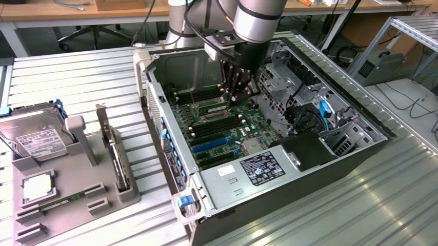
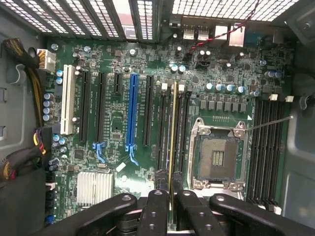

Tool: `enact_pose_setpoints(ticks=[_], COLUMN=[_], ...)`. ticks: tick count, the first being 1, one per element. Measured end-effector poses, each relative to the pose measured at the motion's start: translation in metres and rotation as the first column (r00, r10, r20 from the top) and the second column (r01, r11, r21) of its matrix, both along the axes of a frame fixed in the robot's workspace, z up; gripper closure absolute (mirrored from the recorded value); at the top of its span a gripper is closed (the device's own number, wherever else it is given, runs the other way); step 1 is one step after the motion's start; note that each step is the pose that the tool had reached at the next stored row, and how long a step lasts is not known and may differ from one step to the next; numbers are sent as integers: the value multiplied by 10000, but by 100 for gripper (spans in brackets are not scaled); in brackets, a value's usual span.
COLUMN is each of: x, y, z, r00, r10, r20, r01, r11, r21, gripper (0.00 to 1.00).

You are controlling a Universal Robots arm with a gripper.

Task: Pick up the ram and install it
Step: 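Insert the ram into the slot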

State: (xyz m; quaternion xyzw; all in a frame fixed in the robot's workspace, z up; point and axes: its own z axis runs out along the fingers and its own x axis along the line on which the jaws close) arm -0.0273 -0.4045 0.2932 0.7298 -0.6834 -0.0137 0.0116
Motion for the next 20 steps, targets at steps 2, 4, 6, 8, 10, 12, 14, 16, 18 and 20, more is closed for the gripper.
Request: enact_pose_setpoints(ticks=[2, 4, 6, 8, 10, 12, 14, 16, 18, 20], x=[0, 0, -3, -6, -19, -27, -28, -28, -28, -29], y=[2, 2, 7, 21, 41, 47, 47, 47, 47, 47], z=[-15, -16, -19, -22, -30, -40, -46, -55, -63, -70], r00=[10000, 10000, 9999, 9998, 9997, 9997, 9997, 9997, 9997, 9997], r10=[-9, -8, -10, -7, -4, -2, -1, 0, -1, -3], r20=[12, 20, 120, 212, 256, 259, 258, 259, 258, 247], r01=[9, 8, 11, 11, 12, 12, 11, 10, 11, 12], r11=[10000, 10000, 10000, 9998, 9996, 9993, 9993, 9993, 9993, 9993], r21=[1, -3, -59, -176, -289, -368, -386, -385, -386, -369], gripper=[86, 86, 86, 86, 86, 86, 86, 86, 86, 86])
